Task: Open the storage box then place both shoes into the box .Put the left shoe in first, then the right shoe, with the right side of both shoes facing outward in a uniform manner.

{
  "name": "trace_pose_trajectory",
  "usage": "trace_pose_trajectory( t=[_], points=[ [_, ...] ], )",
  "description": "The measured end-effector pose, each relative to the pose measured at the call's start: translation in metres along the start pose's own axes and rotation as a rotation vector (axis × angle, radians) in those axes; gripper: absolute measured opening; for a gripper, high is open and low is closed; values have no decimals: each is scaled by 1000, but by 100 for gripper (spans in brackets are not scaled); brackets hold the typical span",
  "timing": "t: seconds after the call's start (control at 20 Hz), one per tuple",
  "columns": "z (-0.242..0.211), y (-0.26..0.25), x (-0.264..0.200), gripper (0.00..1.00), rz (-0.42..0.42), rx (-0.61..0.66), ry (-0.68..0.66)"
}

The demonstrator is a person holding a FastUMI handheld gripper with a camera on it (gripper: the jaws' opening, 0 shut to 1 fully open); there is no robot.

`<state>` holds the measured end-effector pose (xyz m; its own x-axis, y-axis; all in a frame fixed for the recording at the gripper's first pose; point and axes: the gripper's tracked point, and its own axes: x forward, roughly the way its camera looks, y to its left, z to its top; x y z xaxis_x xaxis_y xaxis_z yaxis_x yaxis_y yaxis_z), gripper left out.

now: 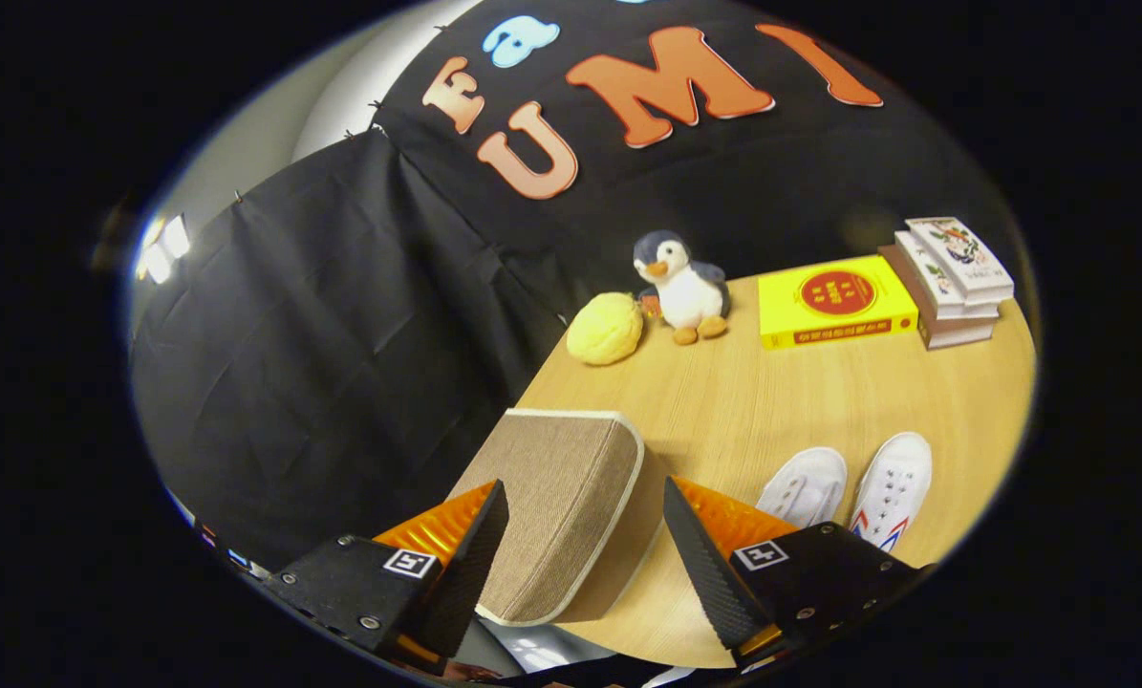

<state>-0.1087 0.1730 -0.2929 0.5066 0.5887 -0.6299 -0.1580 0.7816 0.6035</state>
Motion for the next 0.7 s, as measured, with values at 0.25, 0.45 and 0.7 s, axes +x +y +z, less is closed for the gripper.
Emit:
trace_pose_trajectory(
  t=[0.25,0.45,0.7],
  points=[
    [-52,-1,29,97,46,49,157],
    [-74,7,44,97,94,65,204],
    [-89,18,63,97,176,186,257]
  ],
)
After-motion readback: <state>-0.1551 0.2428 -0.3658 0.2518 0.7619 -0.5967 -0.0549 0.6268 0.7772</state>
